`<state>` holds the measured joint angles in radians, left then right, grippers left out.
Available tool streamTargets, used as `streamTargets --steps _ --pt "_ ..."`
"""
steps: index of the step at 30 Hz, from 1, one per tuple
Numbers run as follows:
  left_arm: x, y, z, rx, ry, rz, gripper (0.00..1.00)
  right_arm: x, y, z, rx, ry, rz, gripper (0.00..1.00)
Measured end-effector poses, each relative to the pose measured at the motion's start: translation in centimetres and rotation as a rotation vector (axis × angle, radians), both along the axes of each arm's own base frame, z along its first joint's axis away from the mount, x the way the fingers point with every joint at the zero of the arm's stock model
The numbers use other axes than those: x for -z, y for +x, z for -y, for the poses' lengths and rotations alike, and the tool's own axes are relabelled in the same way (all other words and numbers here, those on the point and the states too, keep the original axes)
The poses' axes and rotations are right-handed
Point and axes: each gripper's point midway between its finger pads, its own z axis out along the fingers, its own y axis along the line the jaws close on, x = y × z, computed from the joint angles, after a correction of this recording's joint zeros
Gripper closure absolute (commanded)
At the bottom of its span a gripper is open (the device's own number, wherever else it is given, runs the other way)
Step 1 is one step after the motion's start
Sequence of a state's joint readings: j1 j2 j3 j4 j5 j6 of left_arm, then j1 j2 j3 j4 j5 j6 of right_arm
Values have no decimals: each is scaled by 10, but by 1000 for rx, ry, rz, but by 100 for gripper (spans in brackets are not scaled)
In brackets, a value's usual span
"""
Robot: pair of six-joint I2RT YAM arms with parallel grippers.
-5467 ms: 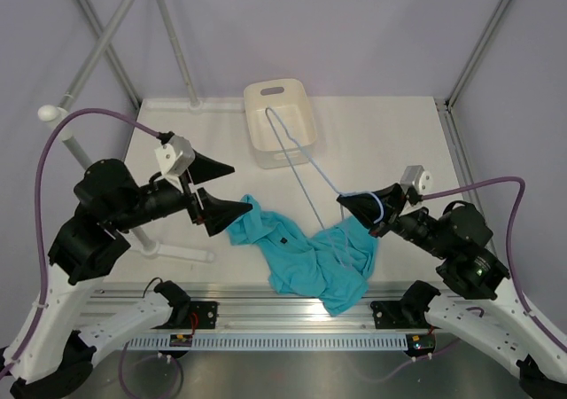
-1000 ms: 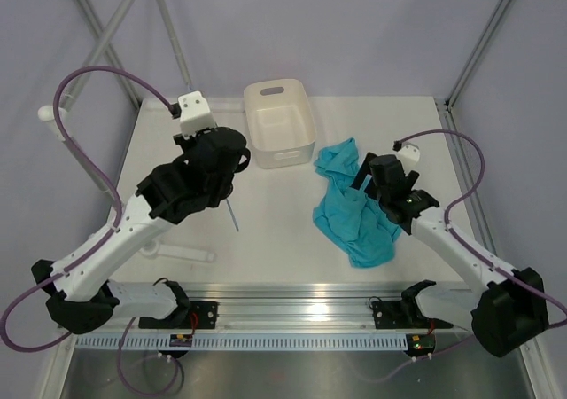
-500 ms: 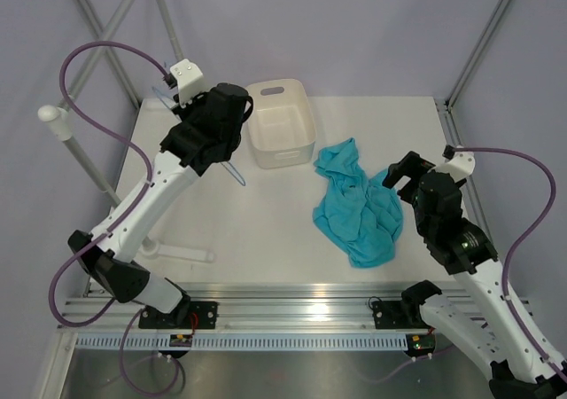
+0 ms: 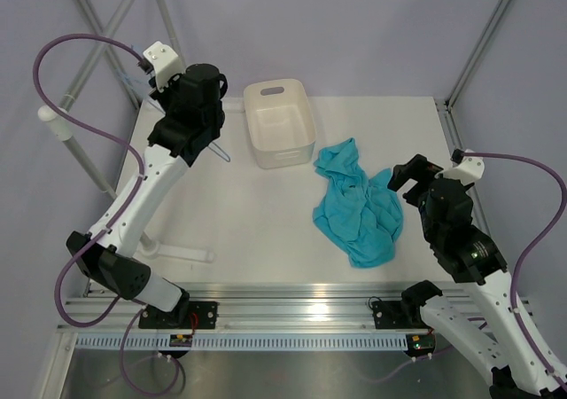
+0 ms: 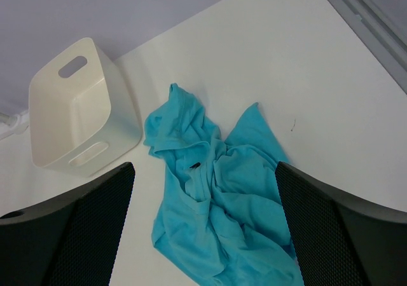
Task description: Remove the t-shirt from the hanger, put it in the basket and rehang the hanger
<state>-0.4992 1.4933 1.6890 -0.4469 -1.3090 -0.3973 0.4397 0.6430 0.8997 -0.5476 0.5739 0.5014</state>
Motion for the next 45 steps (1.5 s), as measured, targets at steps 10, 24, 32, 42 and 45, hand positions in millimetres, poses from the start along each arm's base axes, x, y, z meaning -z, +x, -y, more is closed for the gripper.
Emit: streamTargets --steps 10,24,32,42,45 --pt "-7 7 -33 -50 -16 20 100 -11 -9 -3 -41 33 44 0" --pt "-15 8 -51 -32 -58 55 100 -29 -25 4 -46 60 123 0" --pt "-38 -6 -52 -1 -98 130 100 -29 -26 1 -68 63 123 1" --pt "-49 3 -51 -4 -83 146 100 -30 -34 -1 -98 73 138 0" --pt "-42 9 -50 -5 -78 129 100 -30 -39 1 -100 76 147 1"
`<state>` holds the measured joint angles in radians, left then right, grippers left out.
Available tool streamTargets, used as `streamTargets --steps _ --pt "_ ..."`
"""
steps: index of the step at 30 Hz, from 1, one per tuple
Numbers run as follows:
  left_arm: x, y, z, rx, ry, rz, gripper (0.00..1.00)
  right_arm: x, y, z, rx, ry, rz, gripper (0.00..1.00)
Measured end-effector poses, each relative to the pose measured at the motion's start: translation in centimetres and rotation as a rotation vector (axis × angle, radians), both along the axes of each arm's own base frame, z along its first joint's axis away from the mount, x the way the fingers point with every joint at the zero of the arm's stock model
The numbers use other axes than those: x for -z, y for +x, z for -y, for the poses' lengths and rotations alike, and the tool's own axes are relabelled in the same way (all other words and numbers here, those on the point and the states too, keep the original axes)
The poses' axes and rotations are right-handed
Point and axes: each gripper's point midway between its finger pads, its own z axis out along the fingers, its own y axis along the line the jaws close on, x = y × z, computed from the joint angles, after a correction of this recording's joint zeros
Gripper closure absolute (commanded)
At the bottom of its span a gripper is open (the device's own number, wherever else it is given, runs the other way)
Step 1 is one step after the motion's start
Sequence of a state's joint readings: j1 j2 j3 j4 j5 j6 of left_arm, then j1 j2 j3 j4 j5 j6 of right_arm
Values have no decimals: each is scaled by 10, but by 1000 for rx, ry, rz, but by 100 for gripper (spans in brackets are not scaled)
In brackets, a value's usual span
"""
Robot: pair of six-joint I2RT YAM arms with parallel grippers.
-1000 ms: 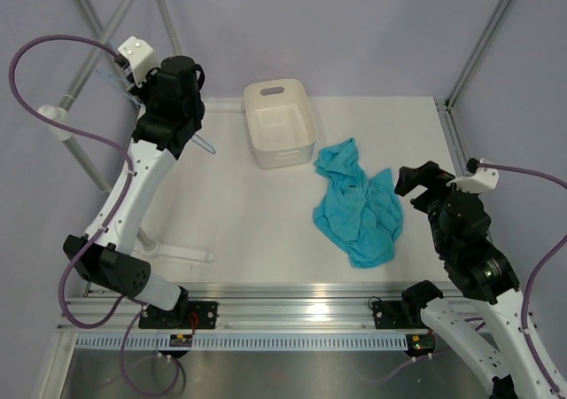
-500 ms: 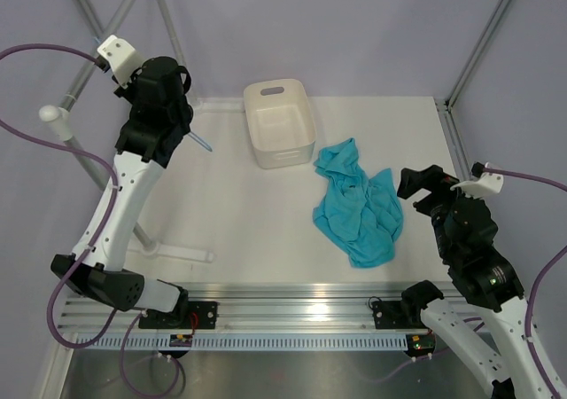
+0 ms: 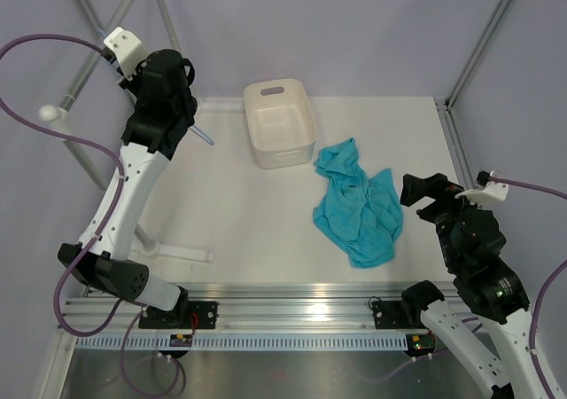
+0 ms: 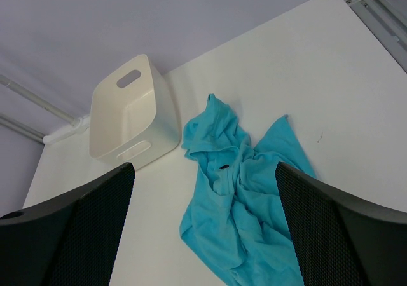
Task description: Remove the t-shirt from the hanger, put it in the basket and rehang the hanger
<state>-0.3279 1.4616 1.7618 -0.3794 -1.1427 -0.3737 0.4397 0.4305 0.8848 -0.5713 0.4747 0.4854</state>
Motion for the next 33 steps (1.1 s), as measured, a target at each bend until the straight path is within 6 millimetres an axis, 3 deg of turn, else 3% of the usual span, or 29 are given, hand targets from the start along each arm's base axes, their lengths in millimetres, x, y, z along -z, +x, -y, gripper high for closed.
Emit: streamTargets --steps 9,25,29,33 --pt "19 14 0 -13 18 -50 100 -3 -10 2 -16 17 33 0" --pt "14 14 -16 -53 34 -47 100 0 -11 1 -24 17 35 1" --pt "17 15 -17 -60 33 -47 87 -1 -12 1 -25 18 39 1" --pt "22 16 -22 -72 33 -55 87 0 -12 1 -25 18 39 1"
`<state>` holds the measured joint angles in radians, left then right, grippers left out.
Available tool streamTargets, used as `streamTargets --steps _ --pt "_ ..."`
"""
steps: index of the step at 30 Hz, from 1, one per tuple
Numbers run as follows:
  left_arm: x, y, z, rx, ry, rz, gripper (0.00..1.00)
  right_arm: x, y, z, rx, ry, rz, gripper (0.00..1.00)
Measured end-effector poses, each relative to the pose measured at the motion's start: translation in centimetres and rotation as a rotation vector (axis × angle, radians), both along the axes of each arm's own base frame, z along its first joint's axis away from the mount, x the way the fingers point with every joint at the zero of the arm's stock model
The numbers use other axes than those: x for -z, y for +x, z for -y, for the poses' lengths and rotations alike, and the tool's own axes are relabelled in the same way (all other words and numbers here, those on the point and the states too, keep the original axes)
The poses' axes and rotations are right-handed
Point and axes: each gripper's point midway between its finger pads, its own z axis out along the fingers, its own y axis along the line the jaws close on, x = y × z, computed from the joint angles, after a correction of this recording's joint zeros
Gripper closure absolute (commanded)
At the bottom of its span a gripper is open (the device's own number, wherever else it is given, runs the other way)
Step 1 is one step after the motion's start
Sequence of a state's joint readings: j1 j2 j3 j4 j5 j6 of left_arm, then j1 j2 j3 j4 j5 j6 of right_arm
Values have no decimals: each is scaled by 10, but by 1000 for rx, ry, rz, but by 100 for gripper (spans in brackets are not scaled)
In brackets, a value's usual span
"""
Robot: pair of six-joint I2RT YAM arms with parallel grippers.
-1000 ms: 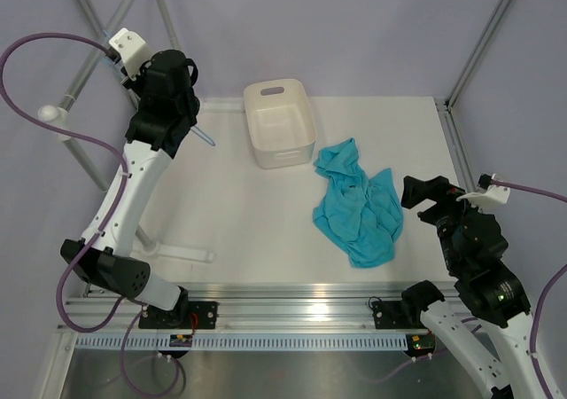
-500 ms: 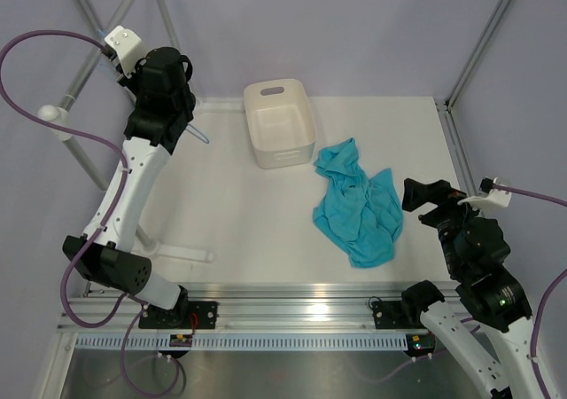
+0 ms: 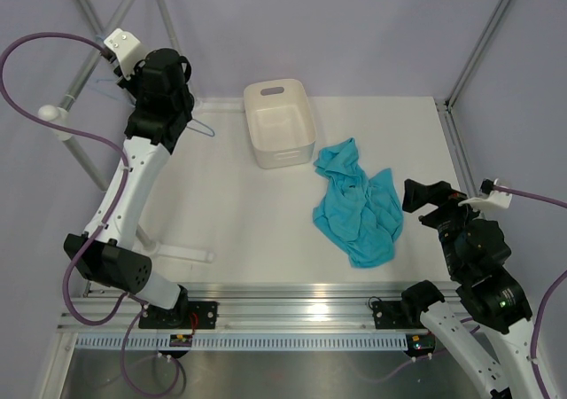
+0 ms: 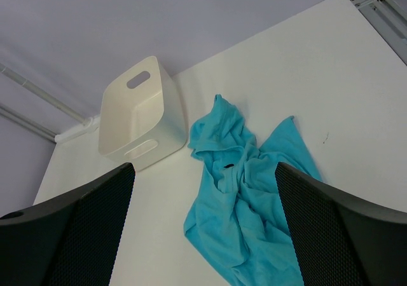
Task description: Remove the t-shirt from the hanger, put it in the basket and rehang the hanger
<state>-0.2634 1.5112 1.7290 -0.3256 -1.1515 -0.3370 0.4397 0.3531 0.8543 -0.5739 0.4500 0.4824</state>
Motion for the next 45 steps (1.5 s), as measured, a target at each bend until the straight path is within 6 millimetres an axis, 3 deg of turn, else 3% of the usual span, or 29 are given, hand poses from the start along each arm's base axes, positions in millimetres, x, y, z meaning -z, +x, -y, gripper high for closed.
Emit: streamTargets --steps 2,4,6,7,9,10,11,15,19,22,26,30,32,35,38,45 --pt "1 0 -2 -6 0 -1 87 1 0 0 0 -1 -2 1" --pt "1 0 -4 -11 -1 1 73 1 0 0 0 -1 -3 1" --pt "1 0 -6 -15 -1 2 56 2 0 0 0 -2 -4 1" --pt "1 0 -6 -13 -1 1 40 2 0 0 0 -2 -5 1" --pt "3 1 -4 6 -6 2 23 2 0 0 0 -3 -5 0" --pt "5 1 -3 21 -10 3 7 2 0 0 -1 -4 -5 1" --pt "6 1 -1 42 -13 1 2 2 1 0 -2 -6 -6 1" --pt "9 -8 9 145 -46 22 1 7 5 -6 -24 -25 -27 0" --pt "9 -33 18 264 -98 62 1 25 18 -19 -60 -53 -99 1" --pt "11 -55 30 381 -133 75 1 55 35 -34 -93 -75 -203 0" --pt "28 -79 45 490 -203 28 1 110 58 -53 -120 -112 -392 0" --pt "76 -90 66 592 -277 -82 1 154 63 -57 -110 -147 -538 1" --pt "100 -96 82 668 -301 -148 1 162 67 -57 -98 -156 -564 1" --pt "118 -106 117 805 -320 -205 1 172 73 -56 -74 -177 -606 0" --pt "123 -117 157 948 -317 -231 1 184 84 -59 -57 -194 -646 0" --pt "136 -127 229 1196 -275 -280 1 243 103 -69 -45 -234 -781 1"
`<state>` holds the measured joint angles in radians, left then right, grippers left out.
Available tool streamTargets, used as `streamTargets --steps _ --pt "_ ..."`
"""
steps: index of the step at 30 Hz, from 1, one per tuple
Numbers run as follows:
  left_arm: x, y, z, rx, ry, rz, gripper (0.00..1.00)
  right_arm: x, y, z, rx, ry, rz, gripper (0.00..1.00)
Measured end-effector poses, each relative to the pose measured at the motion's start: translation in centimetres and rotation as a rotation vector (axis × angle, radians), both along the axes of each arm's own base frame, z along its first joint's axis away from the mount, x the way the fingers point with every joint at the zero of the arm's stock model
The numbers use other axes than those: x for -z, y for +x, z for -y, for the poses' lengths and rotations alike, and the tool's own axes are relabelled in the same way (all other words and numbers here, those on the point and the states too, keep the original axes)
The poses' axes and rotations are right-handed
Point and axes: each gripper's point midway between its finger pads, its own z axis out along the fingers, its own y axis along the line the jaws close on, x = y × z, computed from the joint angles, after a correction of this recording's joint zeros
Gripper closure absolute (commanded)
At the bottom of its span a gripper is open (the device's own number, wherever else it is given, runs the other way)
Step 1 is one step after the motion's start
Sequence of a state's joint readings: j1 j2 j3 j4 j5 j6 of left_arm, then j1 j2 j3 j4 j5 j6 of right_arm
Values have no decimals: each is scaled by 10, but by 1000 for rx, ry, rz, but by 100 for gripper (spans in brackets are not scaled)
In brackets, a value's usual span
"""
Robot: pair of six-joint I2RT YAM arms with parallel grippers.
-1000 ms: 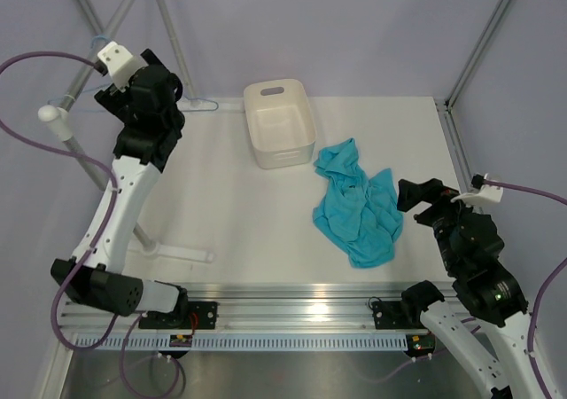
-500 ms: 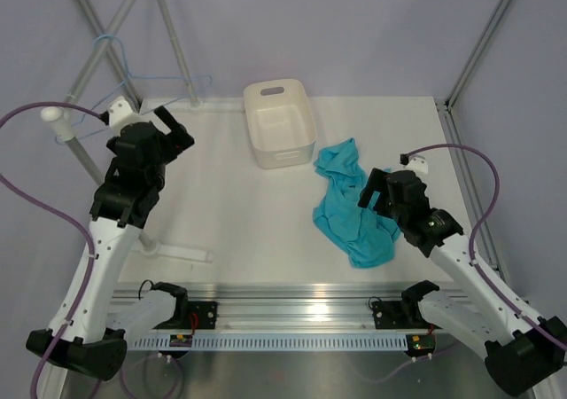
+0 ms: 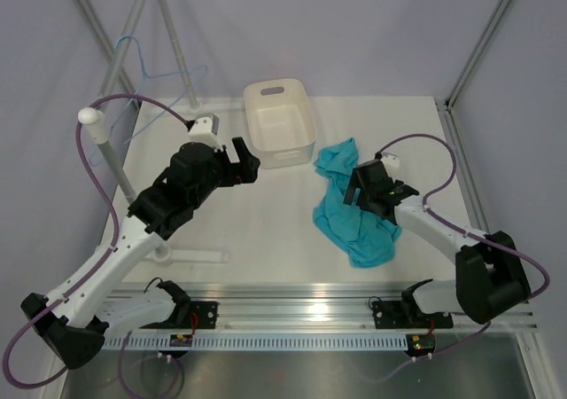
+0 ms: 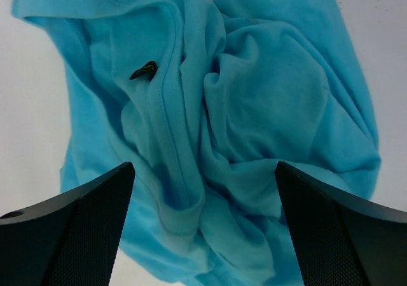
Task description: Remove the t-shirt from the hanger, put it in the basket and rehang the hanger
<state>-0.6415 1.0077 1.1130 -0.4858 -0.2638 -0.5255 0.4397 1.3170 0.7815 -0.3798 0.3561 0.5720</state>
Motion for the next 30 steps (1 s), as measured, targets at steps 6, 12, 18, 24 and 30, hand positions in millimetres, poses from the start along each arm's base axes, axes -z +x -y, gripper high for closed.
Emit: streamTargets --steps 6,12,18,24,30 --pt "23 -5 26 119 26 -14 1 56 11 -6 9 -51 -126 5" --pt "21 -3 30 137 24 13 1 53 30 -17 3 -32 -104 36" --pt "22 3 -3 -26 90 26 1 37 38 -24 -14 13 -46 22" --pt "30 2 -54 -210 199 -10 1 13 39 -29 -35 59 21 21" --pt "27 6 -118 -402 197 -37 1 3 33 -30 -49 85 45 21"
